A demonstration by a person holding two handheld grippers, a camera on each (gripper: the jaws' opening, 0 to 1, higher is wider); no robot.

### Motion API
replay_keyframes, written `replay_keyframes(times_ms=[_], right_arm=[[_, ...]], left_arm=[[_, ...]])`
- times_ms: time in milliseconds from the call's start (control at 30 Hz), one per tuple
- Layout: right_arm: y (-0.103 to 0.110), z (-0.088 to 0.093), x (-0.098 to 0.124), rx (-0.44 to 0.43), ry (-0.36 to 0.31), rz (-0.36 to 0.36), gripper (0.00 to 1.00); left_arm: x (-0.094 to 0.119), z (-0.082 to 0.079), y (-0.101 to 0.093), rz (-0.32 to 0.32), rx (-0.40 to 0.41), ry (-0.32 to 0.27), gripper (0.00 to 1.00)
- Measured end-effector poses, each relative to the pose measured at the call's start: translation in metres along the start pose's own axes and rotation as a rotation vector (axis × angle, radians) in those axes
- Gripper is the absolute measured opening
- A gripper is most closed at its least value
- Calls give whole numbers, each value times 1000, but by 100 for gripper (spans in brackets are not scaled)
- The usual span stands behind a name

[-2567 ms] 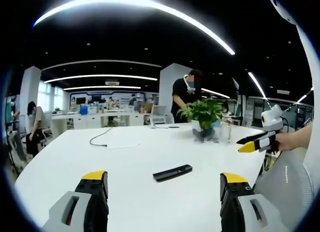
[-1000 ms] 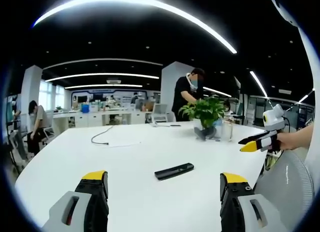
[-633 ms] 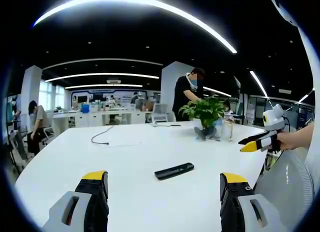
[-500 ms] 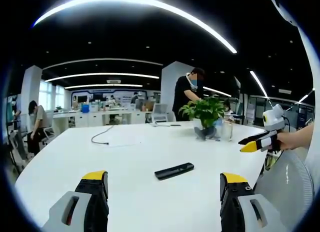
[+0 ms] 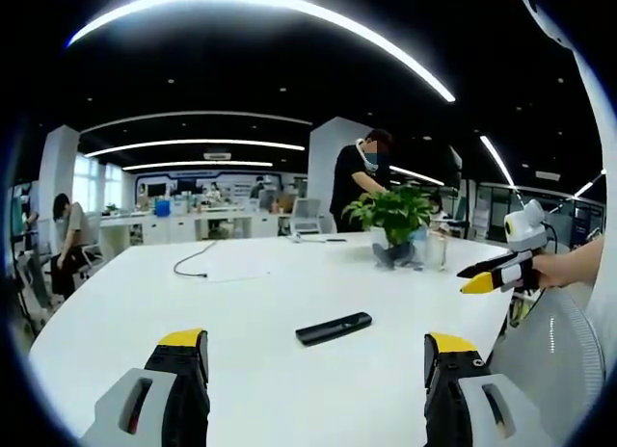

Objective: Press the specified remote control buttons in sequence, fully releasing each button before pressing the next.

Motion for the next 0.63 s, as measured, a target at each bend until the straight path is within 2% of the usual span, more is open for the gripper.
replay_keyframes(times_ms=[633], right_arm=[[2,1,1,2,1,1,85]], left_arm=[[1,1,-1,4,1,4,96]])
Point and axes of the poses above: the point that each gripper's makers call its tool centre point, and the gripper's own axes: x roughly backward along the fingers, y roughly to its left, z roughly out of its underside, the point moved 4 cm from there along x, roughly backward along the fingers, and after that the axes turned 4 degrees about z, right-handed, at the moved point
